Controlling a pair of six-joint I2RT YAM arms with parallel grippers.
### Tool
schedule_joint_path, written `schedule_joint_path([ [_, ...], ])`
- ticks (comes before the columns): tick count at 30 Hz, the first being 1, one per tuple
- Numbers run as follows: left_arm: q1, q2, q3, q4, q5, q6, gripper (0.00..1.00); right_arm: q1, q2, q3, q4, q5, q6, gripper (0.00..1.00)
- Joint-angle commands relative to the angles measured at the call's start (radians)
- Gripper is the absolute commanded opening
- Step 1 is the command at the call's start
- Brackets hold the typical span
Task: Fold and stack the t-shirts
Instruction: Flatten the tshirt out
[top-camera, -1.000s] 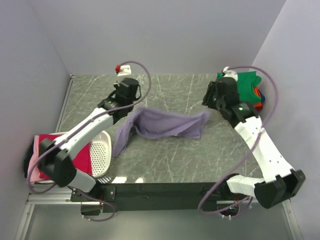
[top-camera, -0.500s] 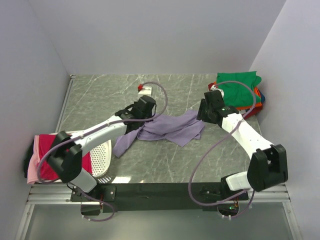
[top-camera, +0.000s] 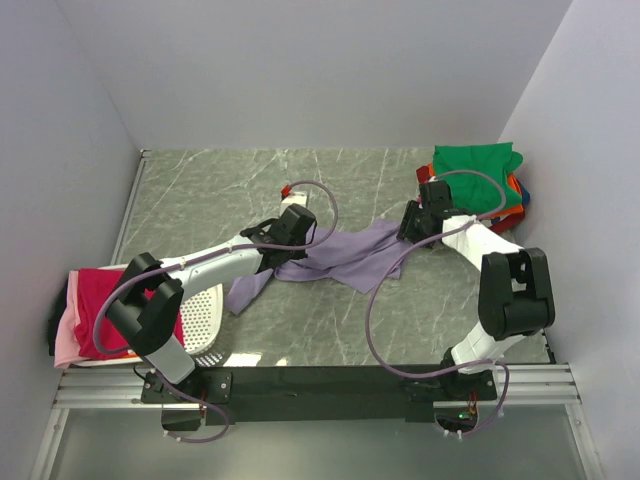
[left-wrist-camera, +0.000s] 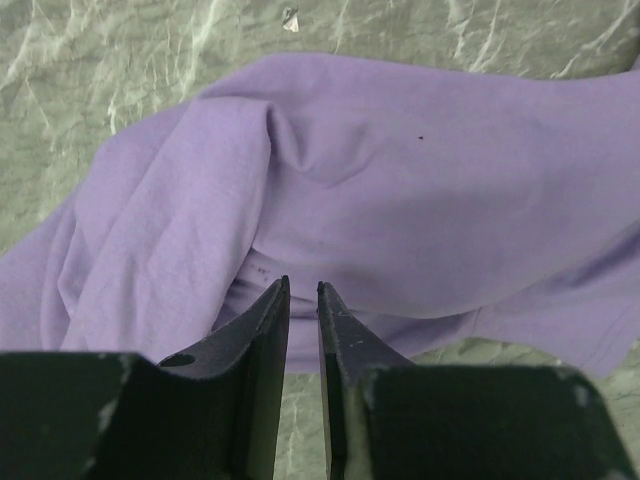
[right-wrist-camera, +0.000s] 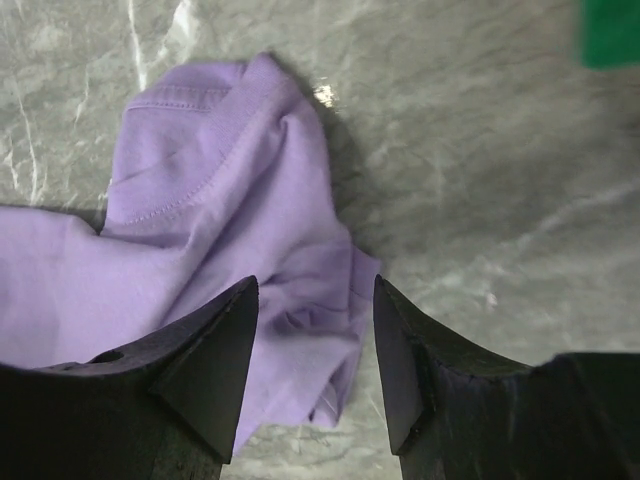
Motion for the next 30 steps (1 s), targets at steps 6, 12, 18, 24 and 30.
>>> schedule_joint_path([
  [6,-0.002,-0.017,-0.023,0.036,-0.011,-0.011,0.24,-0.019,0.036,-0.023,0.079,-0.121,0.004,0.53],
  [12,-0.003,-0.011,-0.024,0.031,-0.025,-0.011,0.24,-0.021,-0.046,-0.069,0.04,-0.091,-0.017,0.51],
  [18,-0.003,0.005,-0.017,0.024,-0.024,-0.011,0.24,-0.021,-0.073,-0.092,0.045,-0.108,-0.03,0.4],
  [24,-0.003,0.0,-0.032,0.025,-0.03,-0.019,0.24,-0.021,-0.146,-0.094,0.024,-0.101,-0.051,0.22],
  [30,-0.003,-0.002,-0.041,0.028,-0.035,-0.007,0.23,-0.021,-0.237,-0.084,-0.03,-0.123,-0.059,0.0],
])
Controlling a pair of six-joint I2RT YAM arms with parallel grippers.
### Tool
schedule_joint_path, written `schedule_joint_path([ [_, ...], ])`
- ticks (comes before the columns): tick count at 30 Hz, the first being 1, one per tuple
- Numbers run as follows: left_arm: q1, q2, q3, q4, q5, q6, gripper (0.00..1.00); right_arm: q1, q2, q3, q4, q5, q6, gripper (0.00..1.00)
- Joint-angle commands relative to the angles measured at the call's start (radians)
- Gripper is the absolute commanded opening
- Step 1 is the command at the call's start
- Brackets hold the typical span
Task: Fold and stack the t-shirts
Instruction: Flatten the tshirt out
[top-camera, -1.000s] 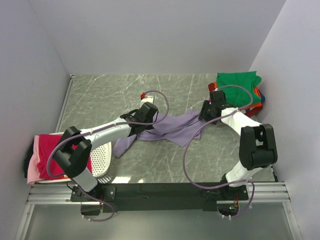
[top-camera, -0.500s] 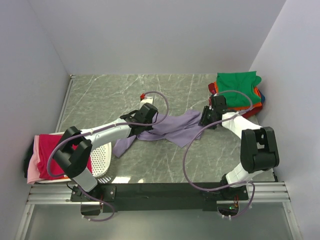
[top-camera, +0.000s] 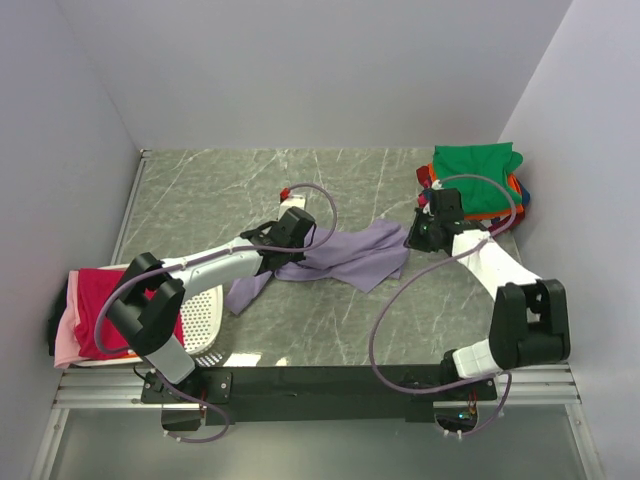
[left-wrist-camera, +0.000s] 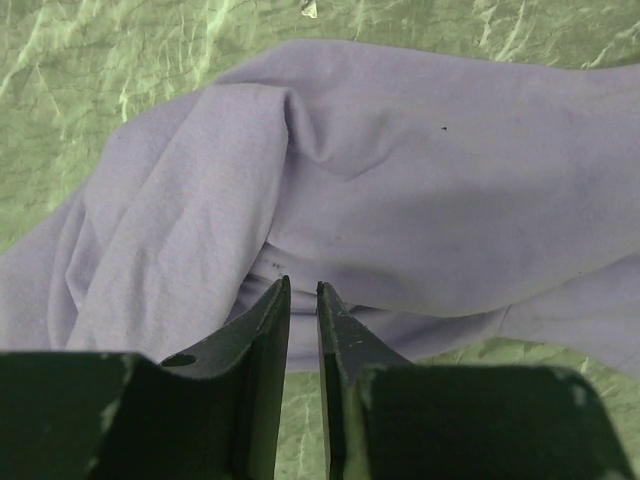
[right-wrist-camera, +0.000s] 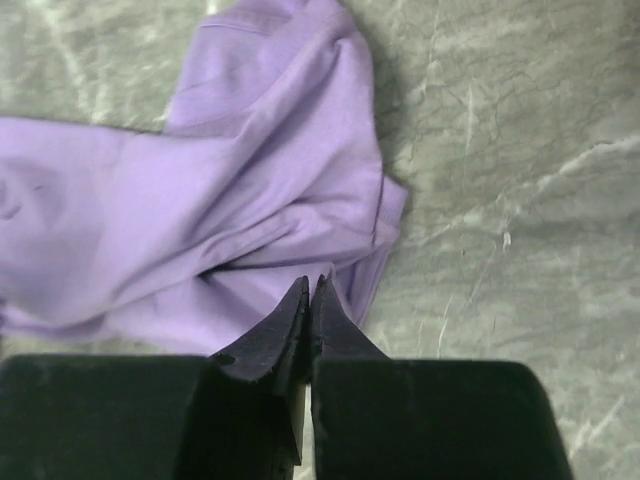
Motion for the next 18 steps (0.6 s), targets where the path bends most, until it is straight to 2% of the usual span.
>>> schedule_joint_path([
  [1,-0.003,-0.023,-0.026,0.037,0.001,0.006,0.23,-0.008,-0.124,0.02,-0.04,-0.014,-0.012,0.0],
  [7,-0.057,-0.12,-0.1,0.14,0.044,0.126,0.23,-0.007,-0.308,0.181,-0.121,-0.002,0.008,0.0],
  [11,-0.08,-0.166,-0.123,0.165,0.062,0.132,0.24,-0.007,-0.364,0.342,-0.176,0.01,0.003,0.0],
  [18,-0.078,-0.103,-0.137,0.157,-0.033,0.14,0.24,-0.007,-0.396,0.678,-0.293,0.052,-0.032,0.0],
])
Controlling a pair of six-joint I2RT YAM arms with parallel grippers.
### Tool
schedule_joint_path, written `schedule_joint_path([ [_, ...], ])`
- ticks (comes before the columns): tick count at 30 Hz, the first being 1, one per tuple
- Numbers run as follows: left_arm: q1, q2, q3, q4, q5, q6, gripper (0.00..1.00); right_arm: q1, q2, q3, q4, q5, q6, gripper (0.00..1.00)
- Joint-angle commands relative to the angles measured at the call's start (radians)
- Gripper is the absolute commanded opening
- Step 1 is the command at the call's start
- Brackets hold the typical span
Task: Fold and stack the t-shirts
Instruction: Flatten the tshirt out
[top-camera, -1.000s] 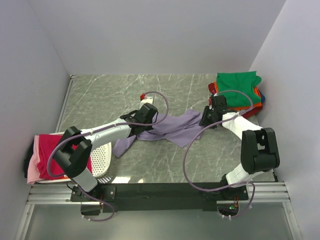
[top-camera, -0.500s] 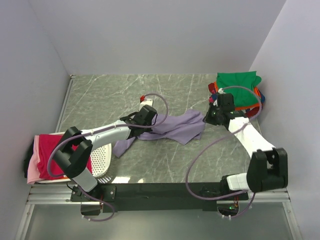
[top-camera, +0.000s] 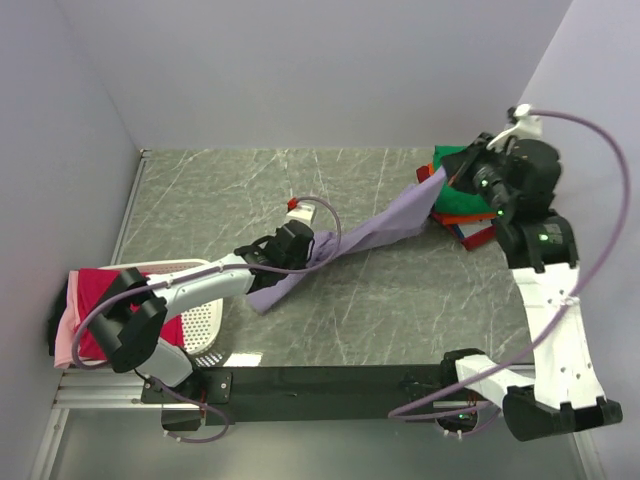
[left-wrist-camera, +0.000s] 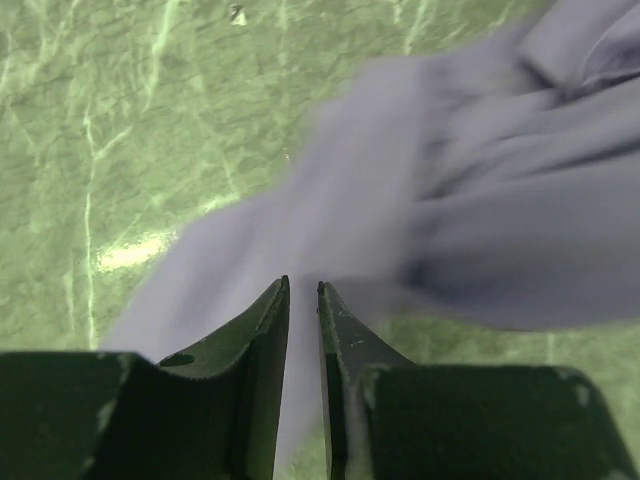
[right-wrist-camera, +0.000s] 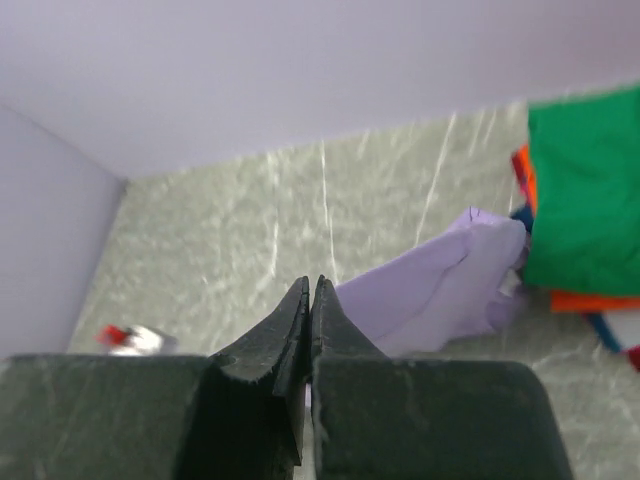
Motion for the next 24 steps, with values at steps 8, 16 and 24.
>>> schedule_joint_path([
  [8,0.014,-0.008,-0.004,-0.035,-0.181,0.015,0.24,-0.007,-0.022,0.326,-0.134,0.123,-0.042,0.0],
  [16,-0.122,-0.251,-0.084,0.121,0.159,0.046,0.26,-0.009,0.093,0.528,-0.162,0.108,-0.034,0.0],
  [24,-0.227,-0.079,-0.121,0.23,0.244,-0.005,0.26,-0.007,0.149,0.614,-0.169,0.087,-0.039,0.0],
])
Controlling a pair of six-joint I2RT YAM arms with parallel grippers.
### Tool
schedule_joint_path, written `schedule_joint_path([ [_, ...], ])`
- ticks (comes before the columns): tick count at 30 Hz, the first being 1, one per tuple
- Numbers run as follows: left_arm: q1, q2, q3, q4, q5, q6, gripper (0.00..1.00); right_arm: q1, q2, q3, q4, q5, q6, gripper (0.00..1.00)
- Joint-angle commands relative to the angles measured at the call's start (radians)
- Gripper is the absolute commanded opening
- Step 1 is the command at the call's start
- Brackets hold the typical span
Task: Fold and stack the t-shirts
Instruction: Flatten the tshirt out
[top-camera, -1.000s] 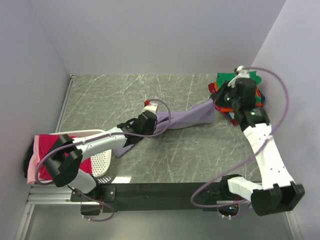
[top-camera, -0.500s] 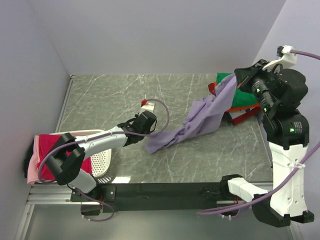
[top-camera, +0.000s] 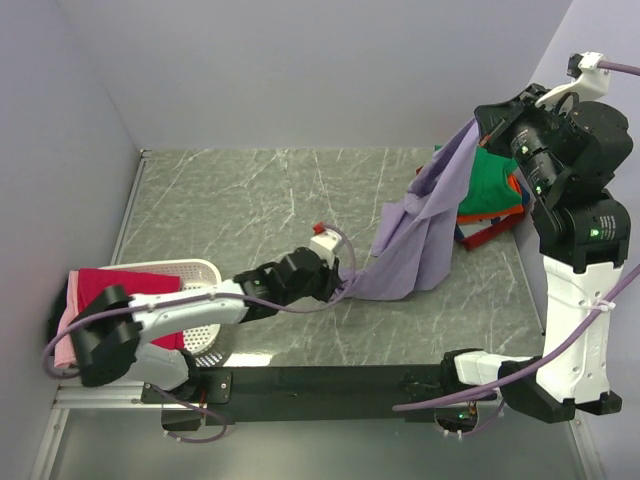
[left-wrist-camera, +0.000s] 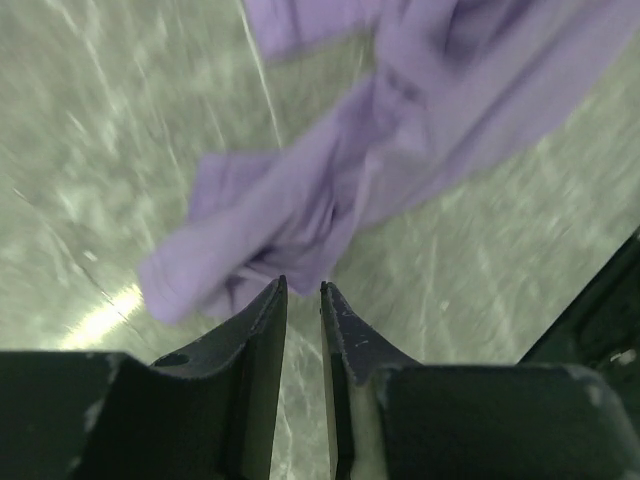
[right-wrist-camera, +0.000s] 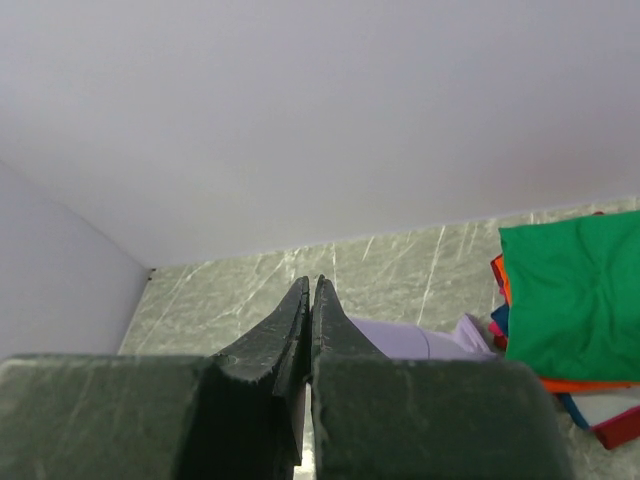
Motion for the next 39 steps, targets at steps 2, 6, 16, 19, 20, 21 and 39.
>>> schedule_joint_path([
  [2,-0.018,0.118,-0.001,-0.001,0.008,-0.047,0.26,-0.007,-0.016,0.01,0.033,0.011,-0.014,0.0],
  [6,-0.02,0.181,-0.015,-0.032,-0.025,-0.087,0.25,-0.007,-0.035,-0.028,0.044,0.01,-0.023,0.0],
  [16,-0.015,0.209,-0.067,0.054,-0.133,-0.098,0.29,-0.005,-0.063,-0.097,0.061,0.027,-0.034,0.0],
  [19,-0.015,0.229,-0.061,0.079,-0.144,-0.093,0.3,-0.007,-0.066,-0.103,0.056,0.031,-0.038,0.0],
  [20,-0.012,0.233,-0.053,0.082,-0.147,-0.093,0.31,-0.008,-0.066,-0.106,0.055,0.033,-0.043,0.0],
  [21,-0.009,0.245,-0.046,0.076,-0.153,-0.094,0.31,-0.007,-0.069,-0.106,0.055,0.033,-0.041,0.0],
  [39,0.049,0.31,-0.016,0.083,-0.051,-0.061,0.35,-0.007,-0.086,-0.146,0.065,0.027,-0.047,0.0],
])
